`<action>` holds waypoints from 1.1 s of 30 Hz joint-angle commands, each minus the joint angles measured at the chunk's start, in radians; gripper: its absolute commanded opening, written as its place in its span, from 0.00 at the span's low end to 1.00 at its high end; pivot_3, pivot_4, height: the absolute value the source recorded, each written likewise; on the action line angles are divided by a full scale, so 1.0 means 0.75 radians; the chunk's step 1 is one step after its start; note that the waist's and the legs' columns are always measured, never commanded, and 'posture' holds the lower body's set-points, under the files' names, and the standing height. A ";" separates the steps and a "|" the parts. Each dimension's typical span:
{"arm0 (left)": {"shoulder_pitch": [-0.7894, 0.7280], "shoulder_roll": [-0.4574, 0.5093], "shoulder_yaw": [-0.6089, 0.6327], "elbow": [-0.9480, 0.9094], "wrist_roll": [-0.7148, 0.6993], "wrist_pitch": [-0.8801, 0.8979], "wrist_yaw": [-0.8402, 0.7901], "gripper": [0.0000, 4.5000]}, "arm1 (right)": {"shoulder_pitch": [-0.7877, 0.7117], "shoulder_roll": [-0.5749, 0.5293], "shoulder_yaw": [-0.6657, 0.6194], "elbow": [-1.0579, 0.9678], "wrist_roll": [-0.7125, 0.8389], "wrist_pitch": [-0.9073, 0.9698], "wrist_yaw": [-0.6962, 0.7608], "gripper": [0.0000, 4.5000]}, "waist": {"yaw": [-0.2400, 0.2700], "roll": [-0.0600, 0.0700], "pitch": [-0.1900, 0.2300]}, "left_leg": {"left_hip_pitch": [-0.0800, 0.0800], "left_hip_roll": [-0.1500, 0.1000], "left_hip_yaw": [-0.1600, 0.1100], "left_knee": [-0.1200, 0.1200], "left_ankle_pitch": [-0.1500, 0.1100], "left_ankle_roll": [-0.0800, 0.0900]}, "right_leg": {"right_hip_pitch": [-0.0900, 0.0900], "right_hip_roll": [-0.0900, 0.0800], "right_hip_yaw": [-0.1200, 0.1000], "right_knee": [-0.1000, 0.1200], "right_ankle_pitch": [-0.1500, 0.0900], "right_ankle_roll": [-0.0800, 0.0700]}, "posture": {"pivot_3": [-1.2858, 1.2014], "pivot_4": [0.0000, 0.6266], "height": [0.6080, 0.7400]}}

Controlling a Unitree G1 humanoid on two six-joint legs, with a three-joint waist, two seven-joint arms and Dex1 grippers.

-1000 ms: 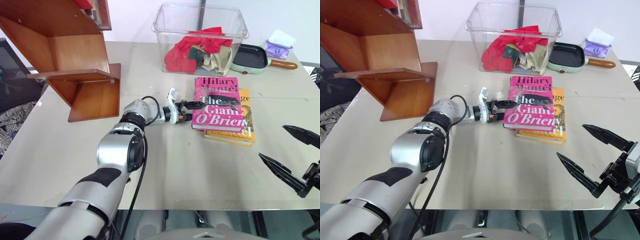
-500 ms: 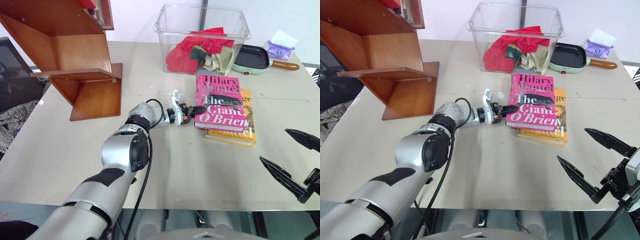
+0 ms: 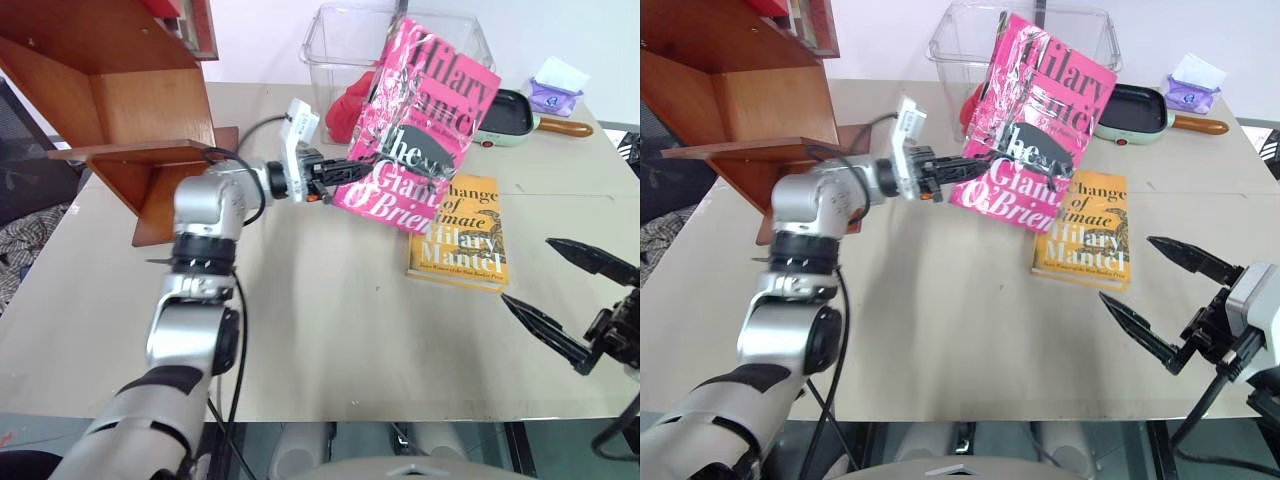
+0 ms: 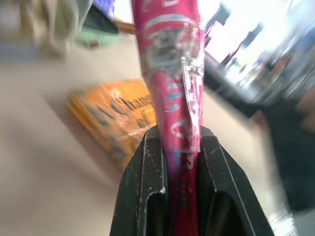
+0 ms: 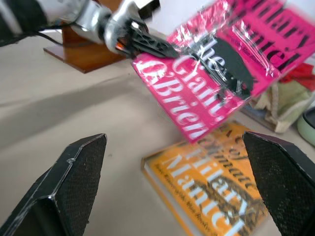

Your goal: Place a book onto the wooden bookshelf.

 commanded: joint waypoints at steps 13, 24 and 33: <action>-0.160 0.668 0.030 -0.064 0.610 -1.529 0.163 0.02 | -0.476 -0.101 0.129 0.295 0.081 -0.047 0.166 1.00 | 0.016 -0.001 0.002 | 0.000 -0.003 0.003 0.004 -0.004 0.007 | 0.001 0.001 0.000 -0.001 0.002 0.002 | 0.52 0.24 1.00; 0.213 1.198 0.214 -0.107 0.577 -1.287 -0.038 0.02 | -0.736 -0.122 0.182 0.397 0.152 -0.051 0.299 1.00 | 0.003 0.000 0.004 | -0.002 0.003 0.005 0.000 -0.004 0.008 | 0.000 0.003 -0.006 -0.001 0.002 0.003 | 0.52 0.24 1.00; 0.349 1.334 0.212 0.201 0.712 -1.467 0.081 0.02 | -0.794 -0.148 0.198 0.454 0.133 -0.039 0.363 1.00 | 0.007 -0.001 0.005 | -0.002 0.001 0.007 0.002 -0.004 0.008 | 0.000 0.003 -0.005 0.000 0.002 0.003 | 0.52 0.24 1.00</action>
